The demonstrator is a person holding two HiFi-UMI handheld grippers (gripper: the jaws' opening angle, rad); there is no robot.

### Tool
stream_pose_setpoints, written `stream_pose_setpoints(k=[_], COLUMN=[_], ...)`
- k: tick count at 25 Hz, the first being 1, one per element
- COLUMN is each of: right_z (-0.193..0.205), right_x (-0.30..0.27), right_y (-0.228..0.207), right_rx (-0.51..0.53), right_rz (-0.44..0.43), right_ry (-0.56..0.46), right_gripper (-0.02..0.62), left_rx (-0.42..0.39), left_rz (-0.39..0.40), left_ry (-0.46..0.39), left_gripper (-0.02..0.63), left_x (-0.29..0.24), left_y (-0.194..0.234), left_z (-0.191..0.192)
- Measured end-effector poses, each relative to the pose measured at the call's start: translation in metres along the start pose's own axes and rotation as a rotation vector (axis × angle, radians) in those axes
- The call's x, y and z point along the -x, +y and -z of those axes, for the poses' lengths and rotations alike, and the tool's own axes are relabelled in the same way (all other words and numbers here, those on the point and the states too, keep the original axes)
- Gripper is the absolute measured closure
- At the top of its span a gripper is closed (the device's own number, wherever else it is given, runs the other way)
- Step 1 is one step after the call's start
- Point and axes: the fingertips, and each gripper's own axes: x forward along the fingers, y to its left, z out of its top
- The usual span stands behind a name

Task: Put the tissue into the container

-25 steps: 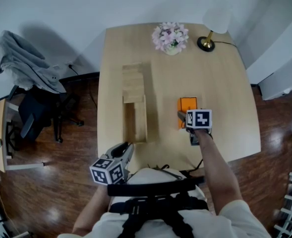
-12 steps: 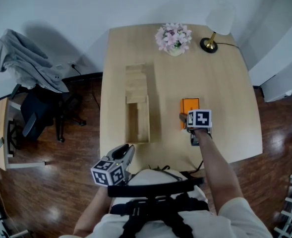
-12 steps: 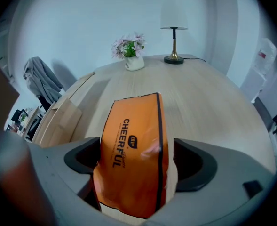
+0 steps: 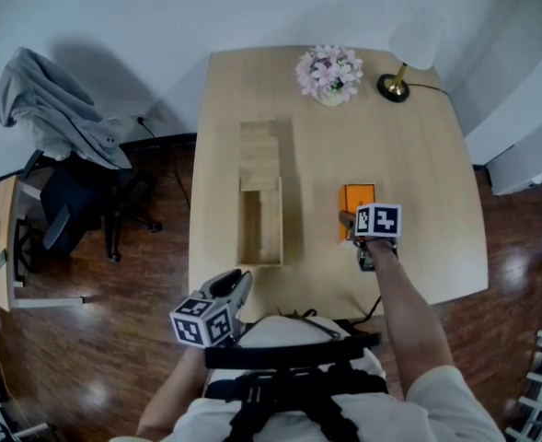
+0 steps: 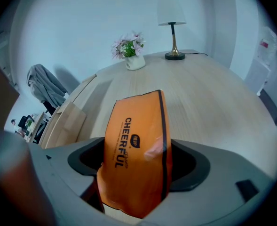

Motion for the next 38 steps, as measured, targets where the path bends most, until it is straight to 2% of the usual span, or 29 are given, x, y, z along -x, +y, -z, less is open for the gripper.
stream_pose_setpoints(k=[2,7,15,24,38], right_z=[-0.001,0.001,-0.005,-0.008,-0.017], right_x=[0.002,0.007,0.023,0.037,0.046], right_y=[0.004,-0.009,0.002,0.035,0.109], right_rx=[-0.007,-0.01,-0.051,-0.069,-0.048], right_rz=[-0.021,0.04,0.022,0.008,-0.02], right_ry=[-0.007,-0.015,-0.061,-0.081,-0.12], right_gripper=[0.177,0.199,0.202,0.204,0.206], left_rx=[0.0,0.003,0.003,-0.001,-0.025], left_rz=[0.006,0.017,0.028,0.044,0.071], left_ry=[-0.002,-0.005,-0.005,0.0,0.014], left_gripper=[0.512,0.512,0.512,0.512,0.512], left_x=[-0.001,0.0,0.0,0.006,0.024], left_y=[-0.001,-0.002,0.001,0.01,0.042], left_z=[0.0,-0.001,0.002,0.004,0.003])
